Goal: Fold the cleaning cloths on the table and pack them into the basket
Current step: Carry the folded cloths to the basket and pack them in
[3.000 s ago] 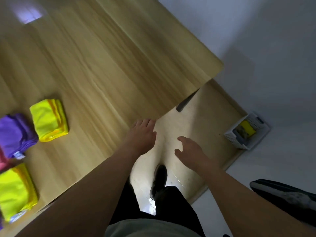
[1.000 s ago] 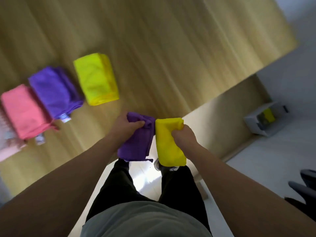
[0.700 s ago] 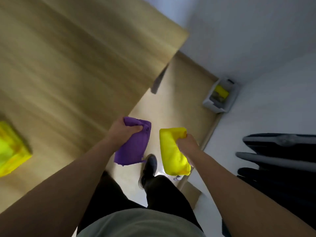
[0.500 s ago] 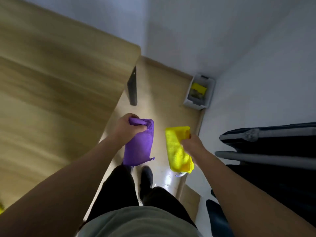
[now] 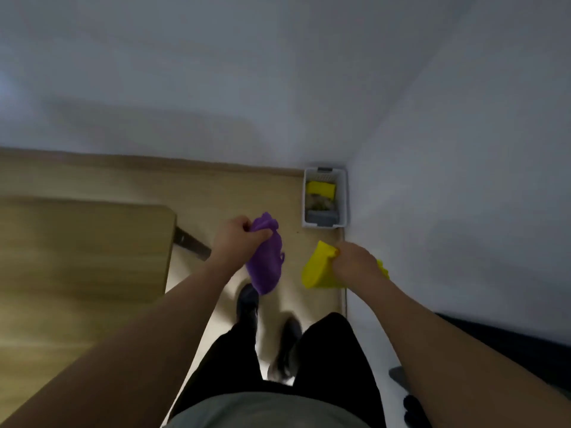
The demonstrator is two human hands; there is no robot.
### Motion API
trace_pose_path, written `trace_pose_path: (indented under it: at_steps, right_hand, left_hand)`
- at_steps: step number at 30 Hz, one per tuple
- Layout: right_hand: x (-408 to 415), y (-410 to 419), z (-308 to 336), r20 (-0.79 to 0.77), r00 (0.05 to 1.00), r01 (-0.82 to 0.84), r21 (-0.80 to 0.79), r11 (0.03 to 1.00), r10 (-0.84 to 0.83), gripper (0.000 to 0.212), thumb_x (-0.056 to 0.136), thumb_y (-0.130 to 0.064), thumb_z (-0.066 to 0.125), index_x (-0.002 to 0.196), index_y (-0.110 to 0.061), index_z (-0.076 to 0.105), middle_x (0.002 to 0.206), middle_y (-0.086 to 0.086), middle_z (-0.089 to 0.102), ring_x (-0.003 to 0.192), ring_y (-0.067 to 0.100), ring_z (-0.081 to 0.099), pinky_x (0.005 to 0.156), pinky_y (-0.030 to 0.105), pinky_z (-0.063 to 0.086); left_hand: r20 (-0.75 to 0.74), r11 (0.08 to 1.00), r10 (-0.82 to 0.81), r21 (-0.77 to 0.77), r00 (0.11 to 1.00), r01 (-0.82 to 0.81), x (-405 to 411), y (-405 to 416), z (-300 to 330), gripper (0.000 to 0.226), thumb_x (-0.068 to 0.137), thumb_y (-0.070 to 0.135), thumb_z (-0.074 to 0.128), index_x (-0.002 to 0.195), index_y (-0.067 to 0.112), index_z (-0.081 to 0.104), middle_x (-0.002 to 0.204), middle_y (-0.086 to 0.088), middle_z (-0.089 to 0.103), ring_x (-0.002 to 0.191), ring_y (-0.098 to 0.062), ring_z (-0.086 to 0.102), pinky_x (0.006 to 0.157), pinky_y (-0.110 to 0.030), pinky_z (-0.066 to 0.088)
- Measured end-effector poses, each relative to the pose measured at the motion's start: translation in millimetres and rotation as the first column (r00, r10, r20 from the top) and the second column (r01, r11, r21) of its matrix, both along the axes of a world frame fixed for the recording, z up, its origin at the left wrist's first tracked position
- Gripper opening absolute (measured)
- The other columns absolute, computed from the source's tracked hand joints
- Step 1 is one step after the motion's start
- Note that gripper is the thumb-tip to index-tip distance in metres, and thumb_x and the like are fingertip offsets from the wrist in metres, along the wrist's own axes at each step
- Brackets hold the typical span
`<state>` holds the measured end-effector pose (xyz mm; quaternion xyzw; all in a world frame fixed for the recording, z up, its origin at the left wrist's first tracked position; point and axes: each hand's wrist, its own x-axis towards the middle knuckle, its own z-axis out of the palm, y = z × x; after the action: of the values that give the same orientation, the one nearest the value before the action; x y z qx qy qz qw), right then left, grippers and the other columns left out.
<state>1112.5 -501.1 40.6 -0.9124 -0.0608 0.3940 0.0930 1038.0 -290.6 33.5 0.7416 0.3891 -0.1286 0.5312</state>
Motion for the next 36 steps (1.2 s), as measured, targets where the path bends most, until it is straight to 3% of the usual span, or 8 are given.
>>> trace_pose_path:
  at_steps: [6, 8, 12, 18, 25, 28, 33, 36]
  right_hand:
    - [96.6, 1.6, -21.1, 0.112, 0.970, -0.213, -0.023, 0.977, 0.214, 0.017, 0.094, -0.027, 0.042, 0.105, -0.022, 0.055, 0.115, 0.006, 0.062, 0.107, 0.025, 0.059, 0.087, 0.029, 0.041]
    - [131.5, 3.9, -38.4, 0.147, 0.943, -0.294, -0.048, 0.954, 0.298, 0.010, 0.097, -0.021, 0.040, 0.104, -0.020, 0.047, 0.113, 0.006, 0.062, 0.103, 0.024, 0.059, 0.075, 0.027, 0.036]
    - [210.2, 13.7, -104.5, 0.153, 0.914, -0.366, -0.091, 0.926, 0.376, 0.026, 0.100, -0.030, 0.036, 0.121, -0.018, 0.048, 0.122, 0.005, 0.059, 0.110, 0.024, 0.056, 0.093, 0.033, 0.037]
    - [284.7, 11.0, -285.8, 0.070, 0.866, -0.486, -0.117, 0.866, 0.496, 0.029, 0.099, -0.026, 0.037, 0.121, -0.016, 0.051, 0.119, 0.007, 0.061, 0.108, 0.027, 0.057, 0.091, 0.034, 0.038]
    - [325.5, 10.2, -526.4, -0.015, 0.868, -0.497, 0.012, 0.868, 0.497, 0.012, 0.098, -0.020, 0.036, 0.087, -0.021, 0.040, 0.071, -0.003, 0.037, 0.070, 0.020, 0.040, 0.057, 0.032, 0.026]
    - [340.4, 11.4, -590.6, -0.071, 0.857, -0.512, -0.019, 0.859, 0.510, 0.023, 0.099, -0.021, 0.033, 0.078, -0.023, 0.039, 0.074, 0.001, 0.039, 0.063, 0.015, 0.035, 0.067, 0.036, 0.035]
    - [367.4, 7.9, -631.6, 0.010, 0.880, -0.472, -0.108, 0.875, 0.476, 0.033, 0.098, -0.021, 0.035, 0.121, -0.006, 0.055, 0.125, 0.015, 0.055, 0.107, 0.030, 0.055, 0.094, 0.041, 0.047]
    - [355.2, 6.3, -628.9, -0.030, 0.887, -0.461, -0.082, 0.884, 0.460, 0.030, 0.098, -0.023, 0.035, 0.114, -0.007, 0.055, 0.113, 0.015, 0.056, 0.101, 0.030, 0.054, 0.090, 0.041, 0.047]
  left_hand:
    - [-0.055, 0.998, -0.024, 0.051, 0.998, 0.027, 116.8, 7.0, -18.0, 0.042, 0.081, 0.013, 0.067, 0.120, 0.012, 0.052, 0.102, -0.007, 0.061, 0.086, -0.023, 0.058, 0.074, -0.034, 0.049]
    - [-0.066, 0.999, -0.007, 0.052, 0.998, 0.011, 154.4, 11.1, -30.2, 0.030, 0.084, 0.008, 0.061, 0.113, 0.009, 0.057, 0.094, -0.005, 0.062, 0.079, -0.019, 0.057, 0.070, -0.031, 0.046]
    - [-0.046, 0.999, 0.049, -0.005, 0.998, -0.050, 236.6, 17.8, -84.4, 0.016, 0.088, 0.002, 0.054, 0.102, 0.010, 0.054, 0.093, -0.009, 0.057, 0.075, -0.018, 0.054, 0.060, -0.027, 0.044]
    - [-0.057, 0.989, 0.047, -0.140, 0.997, -0.054, 341.6, 10.6, -269.4, 0.034, 0.081, 0.004, 0.048, 0.114, 0.002, 0.053, 0.110, -0.020, 0.061, 0.099, -0.034, 0.060, 0.086, -0.047, 0.051]
    - [0.033, 0.970, -0.114, -0.211, 0.993, 0.118, 439.3, -35.0, -507.0, 0.018, 0.091, 0.002, 0.049, 0.108, 0.009, 0.047, 0.097, -0.010, 0.053, 0.089, -0.027, 0.055, 0.072, -0.034, 0.046]
    - [0.111, 0.944, -0.242, -0.204, 0.964, 0.261, 471.6, -60.9, -577.5, 0.023, 0.089, 0.004, 0.052, 0.112, 0.007, 0.049, 0.105, -0.013, 0.057, 0.103, -0.031, 0.058, 0.088, -0.039, 0.050]
    - [0.213, 0.914, -0.303, -0.212, 0.929, 0.347, 512.8, -88.3, -625.7, 0.035, 0.091, 0.002, 0.050, 0.126, -0.002, 0.045, 0.123, -0.021, 0.054, 0.104, -0.031, 0.054, 0.086, -0.035, 0.045]
    - [0.204, 0.909, -0.268, -0.270, 0.942, 0.317, 511.5, -93.2, -623.1, 0.041, 0.091, -0.001, 0.049, 0.132, -0.001, 0.043, 0.127, -0.021, 0.053, 0.111, -0.035, 0.054, 0.093, -0.040, 0.046]
